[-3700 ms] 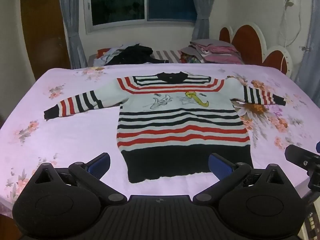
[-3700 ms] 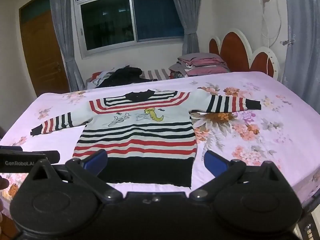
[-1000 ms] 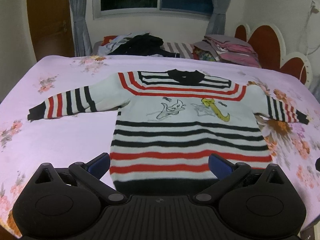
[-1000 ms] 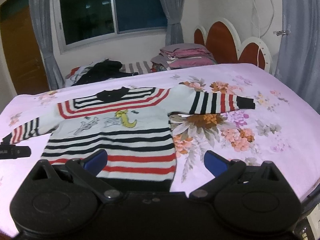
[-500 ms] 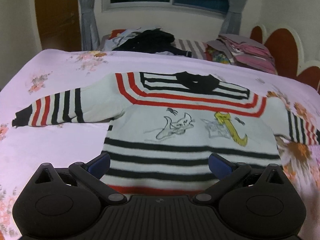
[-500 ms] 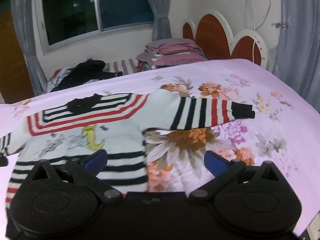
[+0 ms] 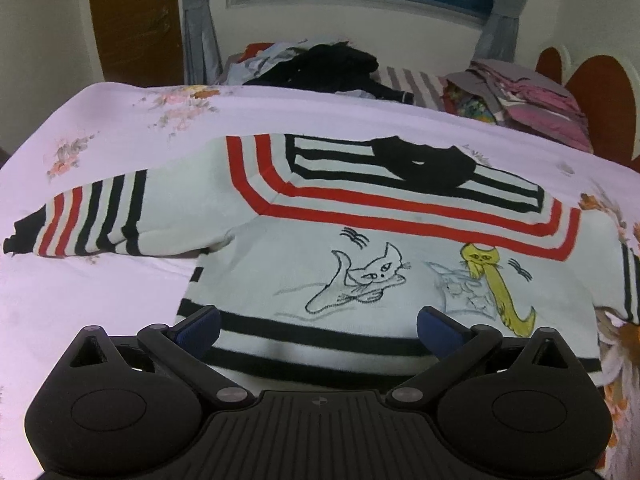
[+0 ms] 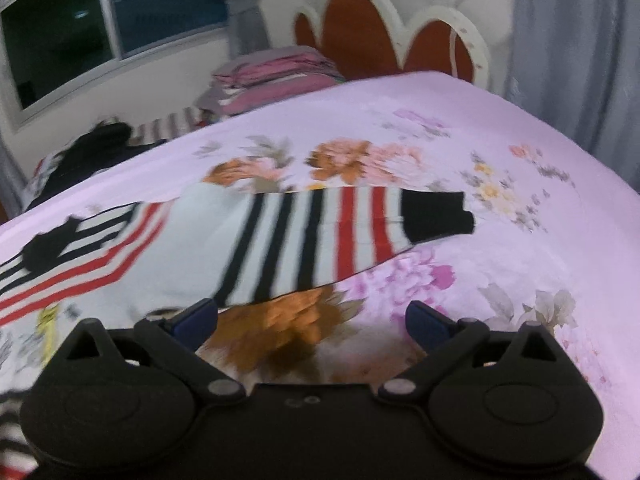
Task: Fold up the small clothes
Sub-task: 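Move the right gripper to the black cuff of the sleeve nearest it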
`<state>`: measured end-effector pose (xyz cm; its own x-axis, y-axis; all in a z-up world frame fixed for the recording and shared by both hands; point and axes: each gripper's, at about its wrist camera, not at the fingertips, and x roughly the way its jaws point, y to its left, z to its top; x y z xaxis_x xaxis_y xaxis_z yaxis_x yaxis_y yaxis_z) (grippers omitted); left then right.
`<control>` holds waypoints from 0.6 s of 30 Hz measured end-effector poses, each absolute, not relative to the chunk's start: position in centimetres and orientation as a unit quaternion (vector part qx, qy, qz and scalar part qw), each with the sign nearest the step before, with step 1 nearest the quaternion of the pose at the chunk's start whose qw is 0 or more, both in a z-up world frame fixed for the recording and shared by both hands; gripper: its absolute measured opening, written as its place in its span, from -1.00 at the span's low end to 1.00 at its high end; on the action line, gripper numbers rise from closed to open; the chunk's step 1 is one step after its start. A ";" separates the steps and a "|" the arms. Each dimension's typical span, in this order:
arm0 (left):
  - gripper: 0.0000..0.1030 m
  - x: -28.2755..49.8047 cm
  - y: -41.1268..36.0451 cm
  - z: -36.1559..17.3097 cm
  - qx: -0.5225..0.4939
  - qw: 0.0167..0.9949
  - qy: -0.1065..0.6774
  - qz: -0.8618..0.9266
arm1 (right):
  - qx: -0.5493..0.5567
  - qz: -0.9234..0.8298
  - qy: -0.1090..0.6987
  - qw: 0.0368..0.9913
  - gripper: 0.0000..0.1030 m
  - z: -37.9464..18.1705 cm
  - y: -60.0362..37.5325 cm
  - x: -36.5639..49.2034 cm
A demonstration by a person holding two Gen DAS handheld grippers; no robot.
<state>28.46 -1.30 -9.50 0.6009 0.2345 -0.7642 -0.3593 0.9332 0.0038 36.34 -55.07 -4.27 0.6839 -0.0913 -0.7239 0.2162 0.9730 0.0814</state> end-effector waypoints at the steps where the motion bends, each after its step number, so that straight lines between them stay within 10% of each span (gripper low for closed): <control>1: 1.00 28.9 -1.4 -9.7 -0.073 0.891 0.416 0.168 | 0.089 -0.091 0.392 0.911 0.93 -4.8 -55.9 37.1; 18: 1.00 32.3 -1.9 -10.5 -0.070 0.877 0.439 0.186 | 0.188 -0.159 0.401 0.882 0.71 -10.5 -64.0 44.4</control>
<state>32.31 -1.92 -10.52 0.5465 0.2640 -0.7948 -0.3871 0.9212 0.0398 44.35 -63.95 -10.46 0.6273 -0.1303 -0.7678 0.4318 0.8787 0.2037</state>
